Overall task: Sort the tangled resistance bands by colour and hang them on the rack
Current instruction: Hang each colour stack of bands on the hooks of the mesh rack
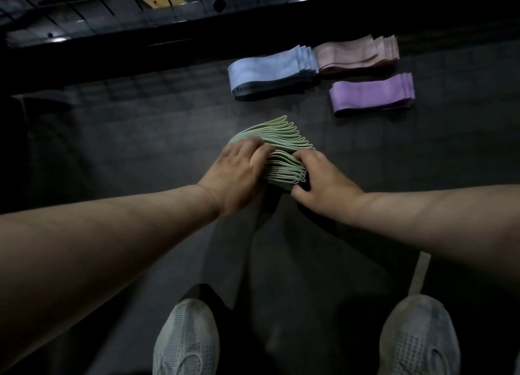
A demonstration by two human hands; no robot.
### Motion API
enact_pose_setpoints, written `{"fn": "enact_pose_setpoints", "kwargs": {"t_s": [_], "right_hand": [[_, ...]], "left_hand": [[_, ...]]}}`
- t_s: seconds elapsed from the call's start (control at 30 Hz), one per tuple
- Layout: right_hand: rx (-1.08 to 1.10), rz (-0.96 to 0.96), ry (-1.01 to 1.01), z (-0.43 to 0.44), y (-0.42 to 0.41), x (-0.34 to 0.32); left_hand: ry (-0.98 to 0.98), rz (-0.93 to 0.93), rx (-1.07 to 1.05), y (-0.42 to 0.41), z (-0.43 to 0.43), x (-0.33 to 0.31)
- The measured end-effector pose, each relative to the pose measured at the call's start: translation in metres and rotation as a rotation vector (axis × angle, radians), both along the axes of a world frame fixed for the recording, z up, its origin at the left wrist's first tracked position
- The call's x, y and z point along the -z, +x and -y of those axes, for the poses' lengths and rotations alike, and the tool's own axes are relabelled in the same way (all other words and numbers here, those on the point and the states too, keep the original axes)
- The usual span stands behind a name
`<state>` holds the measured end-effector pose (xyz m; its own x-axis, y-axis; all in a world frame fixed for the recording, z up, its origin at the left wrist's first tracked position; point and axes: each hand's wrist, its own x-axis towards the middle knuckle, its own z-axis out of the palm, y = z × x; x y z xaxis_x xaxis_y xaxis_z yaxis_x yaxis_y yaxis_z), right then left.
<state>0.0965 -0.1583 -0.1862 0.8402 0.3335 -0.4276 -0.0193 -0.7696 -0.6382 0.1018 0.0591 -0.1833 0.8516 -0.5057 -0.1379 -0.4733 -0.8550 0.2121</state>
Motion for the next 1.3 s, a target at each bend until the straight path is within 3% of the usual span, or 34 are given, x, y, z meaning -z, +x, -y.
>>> {"fn": "enact_pose_setpoints", "kwargs": {"t_s": [0.13, 0.23, 0.4, 0.57, 0.67, 0.77, 1.03, 1.3], "right_hand": [[-0.062, -0.025, -0.093, -0.005, 0.000, 0.000], [-0.082, 0.045, -0.111, -0.003, 0.003, -0.002], [-0.283, 0.201, -0.351, -0.001, 0.010, -0.010], [-0.303, 0.049, -0.260, 0.001, 0.011, -0.017], [-0.322, 0.067, -0.281, 0.005, 0.013, -0.019], [-0.352, 0.072, -0.418, -0.003, 0.014, -0.022], [-0.666, 0.343, -0.749, -0.029, 0.014, -0.032], [-0.585, 0.050, -0.431, -0.035, 0.028, -0.030]], "left_hand": [[0.047, -0.030, 0.033, 0.007, 0.004, 0.001], [0.120, -0.041, 0.059, 0.012, -0.001, -0.001], [0.244, 0.002, 0.171, 0.012, -0.010, -0.004], [0.282, 0.016, 0.220, 0.011, -0.018, -0.003], [0.274, -0.016, 0.212, 0.011, -0.012, -0.002], [0.290, -0.003, 0.276, 0.012, -0.002, -0.004], [0.303, 0.023, 0.318, 0.015, 0.003, -0.002], [0.250, -0.093, 0.346, 0.030, -0.009, -0.002]]}}
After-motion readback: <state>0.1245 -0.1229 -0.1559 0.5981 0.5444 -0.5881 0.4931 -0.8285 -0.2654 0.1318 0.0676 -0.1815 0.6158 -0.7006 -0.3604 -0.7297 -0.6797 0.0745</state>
